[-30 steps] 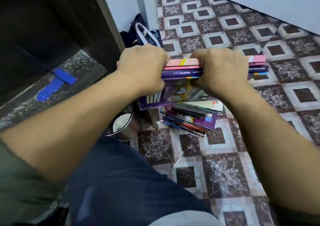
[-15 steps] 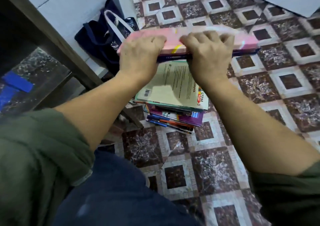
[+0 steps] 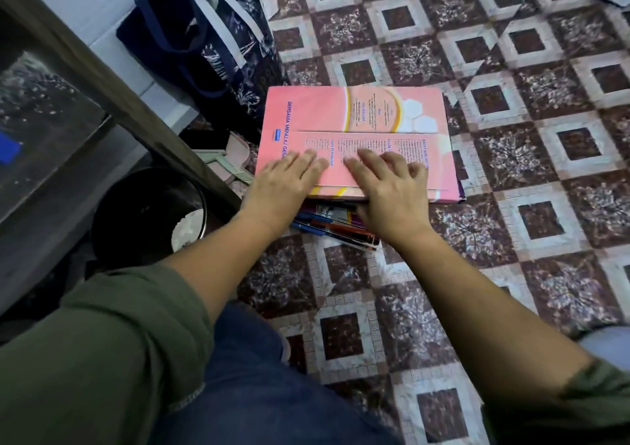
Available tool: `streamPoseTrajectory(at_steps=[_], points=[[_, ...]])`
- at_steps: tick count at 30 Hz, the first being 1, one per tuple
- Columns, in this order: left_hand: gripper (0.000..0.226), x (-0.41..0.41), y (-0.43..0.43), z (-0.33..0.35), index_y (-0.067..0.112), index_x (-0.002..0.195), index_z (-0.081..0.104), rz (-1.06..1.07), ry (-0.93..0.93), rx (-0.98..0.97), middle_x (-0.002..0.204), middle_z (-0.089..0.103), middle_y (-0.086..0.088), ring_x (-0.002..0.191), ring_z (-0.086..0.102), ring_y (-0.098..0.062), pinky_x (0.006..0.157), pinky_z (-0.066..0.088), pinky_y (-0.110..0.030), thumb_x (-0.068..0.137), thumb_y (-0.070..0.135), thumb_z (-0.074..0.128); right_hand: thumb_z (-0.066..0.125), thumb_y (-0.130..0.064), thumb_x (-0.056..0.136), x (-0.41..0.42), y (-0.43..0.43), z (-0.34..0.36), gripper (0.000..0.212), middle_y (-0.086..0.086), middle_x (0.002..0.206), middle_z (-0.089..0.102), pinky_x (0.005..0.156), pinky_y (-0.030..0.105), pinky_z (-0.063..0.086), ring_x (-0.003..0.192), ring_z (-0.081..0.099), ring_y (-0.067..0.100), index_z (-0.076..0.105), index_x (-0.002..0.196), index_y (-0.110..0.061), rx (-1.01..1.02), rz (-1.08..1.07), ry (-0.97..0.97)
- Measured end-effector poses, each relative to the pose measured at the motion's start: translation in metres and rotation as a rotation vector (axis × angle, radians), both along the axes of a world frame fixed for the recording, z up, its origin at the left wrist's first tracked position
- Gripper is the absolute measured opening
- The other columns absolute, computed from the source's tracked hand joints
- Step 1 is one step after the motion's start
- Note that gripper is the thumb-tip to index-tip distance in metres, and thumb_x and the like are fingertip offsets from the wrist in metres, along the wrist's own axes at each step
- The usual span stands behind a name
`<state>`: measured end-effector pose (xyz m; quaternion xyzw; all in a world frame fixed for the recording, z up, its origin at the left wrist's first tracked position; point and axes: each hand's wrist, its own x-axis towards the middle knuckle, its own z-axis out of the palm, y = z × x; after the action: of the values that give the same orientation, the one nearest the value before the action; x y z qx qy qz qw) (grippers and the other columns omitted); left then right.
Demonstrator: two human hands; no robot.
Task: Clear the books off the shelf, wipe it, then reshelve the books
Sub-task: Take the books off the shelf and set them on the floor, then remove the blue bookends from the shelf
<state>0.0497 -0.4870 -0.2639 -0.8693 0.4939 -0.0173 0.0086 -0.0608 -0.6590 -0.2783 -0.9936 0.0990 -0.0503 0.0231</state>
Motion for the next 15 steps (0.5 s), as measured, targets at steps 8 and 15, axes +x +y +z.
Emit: streamPoseTrajectory(at_steps=[8,15], points=[[0.085,-0.017,0.015,0.03,0.025,0.155,0.007,0.169,0.296,0.237,0.163,0.005,-0.003,0.149,0.009,-0.022,0.118,0.017,-0.039,0.091,0.01,0.062,0.064,-0.032,0.078,-0.006,0.022,0.014,0.084,0.0,0.159,0.016,0.107,0.048,0.022,0.141,0.019,0.028,0.019,0.149,-0.029,0.047,-0.064,0.255],[0.056,-0.038,0.107,0.086,0.025,0.142,0.042,0.321,0.437,0.029,0.139,0.046,0.004,0.124,0.048,-0.019,0.099,0.045,-0.038,0.091,0.038,0.061,0.058,-0.029,0.084,0.004,0.095,0.06,0.058,0.01,0.14,0.043,0.101,0.045,0.035,0.127,0.04,0.033,0.04,0.139,-0.022,0.203,-0.164,0.186]])
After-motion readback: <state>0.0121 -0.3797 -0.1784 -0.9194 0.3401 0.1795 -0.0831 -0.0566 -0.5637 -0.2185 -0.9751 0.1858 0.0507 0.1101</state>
